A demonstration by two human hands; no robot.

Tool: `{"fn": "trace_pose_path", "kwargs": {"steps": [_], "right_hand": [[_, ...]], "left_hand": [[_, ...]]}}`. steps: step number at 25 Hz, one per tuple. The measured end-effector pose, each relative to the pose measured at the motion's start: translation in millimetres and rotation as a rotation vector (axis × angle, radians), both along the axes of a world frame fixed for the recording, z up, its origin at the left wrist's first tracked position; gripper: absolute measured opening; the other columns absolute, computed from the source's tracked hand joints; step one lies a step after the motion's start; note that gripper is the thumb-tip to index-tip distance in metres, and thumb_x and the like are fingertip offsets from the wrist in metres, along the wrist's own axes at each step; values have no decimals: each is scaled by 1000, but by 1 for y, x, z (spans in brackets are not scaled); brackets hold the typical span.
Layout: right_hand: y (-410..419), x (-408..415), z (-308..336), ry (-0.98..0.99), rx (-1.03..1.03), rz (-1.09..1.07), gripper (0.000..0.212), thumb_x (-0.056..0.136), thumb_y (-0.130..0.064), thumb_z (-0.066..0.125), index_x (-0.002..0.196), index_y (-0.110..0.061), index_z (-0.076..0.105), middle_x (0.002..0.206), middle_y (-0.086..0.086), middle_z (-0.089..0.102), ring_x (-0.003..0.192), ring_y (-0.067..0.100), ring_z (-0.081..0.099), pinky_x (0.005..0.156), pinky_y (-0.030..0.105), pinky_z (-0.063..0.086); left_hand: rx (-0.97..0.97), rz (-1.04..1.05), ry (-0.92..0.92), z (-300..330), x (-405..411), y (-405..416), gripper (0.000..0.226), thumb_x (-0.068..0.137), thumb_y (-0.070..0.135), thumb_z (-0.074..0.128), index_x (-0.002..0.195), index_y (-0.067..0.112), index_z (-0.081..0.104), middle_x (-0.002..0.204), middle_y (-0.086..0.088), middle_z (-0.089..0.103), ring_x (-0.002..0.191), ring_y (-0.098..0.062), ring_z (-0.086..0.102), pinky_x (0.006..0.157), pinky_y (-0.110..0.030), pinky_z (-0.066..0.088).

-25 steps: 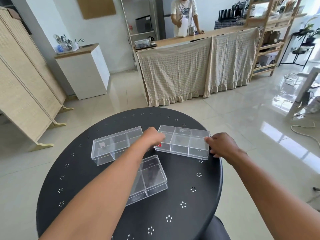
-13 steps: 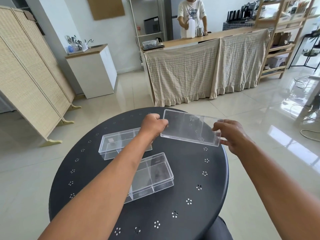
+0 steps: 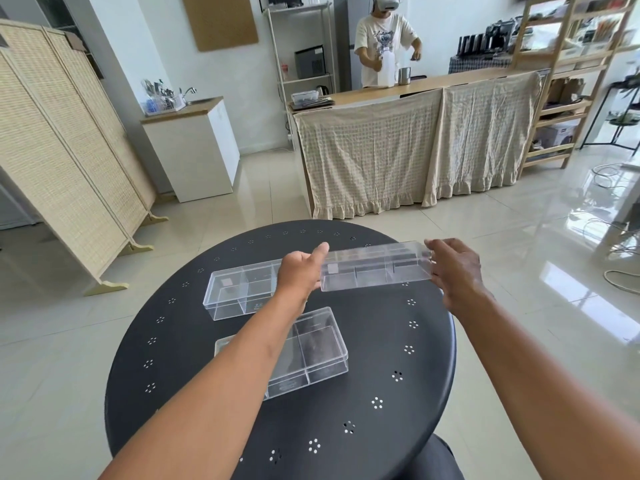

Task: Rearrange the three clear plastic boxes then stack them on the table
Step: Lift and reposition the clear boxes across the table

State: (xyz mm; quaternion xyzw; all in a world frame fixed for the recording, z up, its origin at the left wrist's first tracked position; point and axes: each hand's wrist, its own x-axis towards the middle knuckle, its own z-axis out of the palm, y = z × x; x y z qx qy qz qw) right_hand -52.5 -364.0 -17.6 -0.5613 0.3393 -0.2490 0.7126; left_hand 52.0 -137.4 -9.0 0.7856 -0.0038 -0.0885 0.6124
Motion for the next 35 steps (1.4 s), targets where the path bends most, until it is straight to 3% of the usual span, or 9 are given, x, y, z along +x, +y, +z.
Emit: {"fn": "trace_pose_path", "kwargs": {"steps": [5, 9, 13, 18, 23, 27, 30, 32, 35], "right_hand": [[9, -3, -30, 78, -122, 3, 17, 87, -6, 62, 92, -17, 73, 84, 4, 73, 79, 20, 64, 75, 35, 53], [7, -5, -52, 147, -158, 42, 20, 83, -8, 60, 95, -18, 74, 89, 5, 78, 83, 25, 70, 80, 41, 59], [15, -9, -38, 244, -329, 20, 32, 89, -12, 59, 118, -14, 74, 106, 0, 77, 92, 21, 66, 84, 30, 49], [54, -3, 16, 178, -590, 60, 36, 97, -17, 58, 130, -16, 69, 128, 6, 73, 122, 26, 64, 92, 23, 37], [117, 41, 32, 69, -613, 275, 31, 93, -22, 65, 122, -15, 75, 106, -1, 77, 110, 20, 71, 101, 37, 54], [165, 81, 19, 96, -630, 453, 35, 97, -18, 63, 130, -11, 71, 116, 0, 77, 95, 16, 71, 77, 25, 50], [184, 111, -4, 303, -678, 568, 34, 97, -22, 58, 126, -5, 64, 104, 0, 67, 77, 17, 60, 70, 24, 45], [194, 124, -11, 409, -656, 597, 21, 98, -19, 56, 109, -3, 60, 94, 7, 60, 79, 23, 55, 70, 29, 44], [202, 135, -17, 463, -525, 542, 4, 92, -9, 58, 92, -5, 59, 82, 12, 56, 67, 24, 51, 59, 31, 44]], "left_hand": [[177, 14, -32, -21, -2, 5, 8, 66, 14, 71, 69, 18, 64, 72, -6, 68, 63, -24, 62, 85, -56, 63], [308, -41, -25, -29, -6, 9, 19, 72, -1, 67, 67, 17, 65, 75, -7, 70, 71, -30, 76, 79, -54, 65], [375, -117, -109, -22, -6, 12, 17, 71, 8, 62, 78, 23, 60, 77, -6, 61, 64, -25, 63, 79, -51, 63], [344, 30, -285, 14, 1, 60, 29, 89, 14, 62, 113, 13, 77, 104, -1, 78, 95, -26, 74, 88, -32, 58], [262, 280, -235, 20, 30, 148, 33, 85, 16, 63, 114, 9, 76, 103, -10, 80, 91, -29, 77, 92, -46, 62], [261, 338, -181, 3, 41, 186, 34, 85, 12, 64, 118, 6, 75, 109, -13, 80, 99, -32, 76, 95, -44, 60], [294, 328, -99, -15, 47, 195, 16, 83, 17, 63, 94, 21, 74, 93, -5, 74, 90, -28, 69, 91, -38, 57], [312, 291, -91, -26, 52, 198, 27, 79, 19, 61, 62, 29, 42, 67, 3, 46, 70, -23, 44, 65, -31, 41], [281, 251, -54, -46, 65, 202, 28, 80, 22, 61, 62, 19, 40, 64, -3, 33, 65, -19, 30, 59, -31, 21]]}}
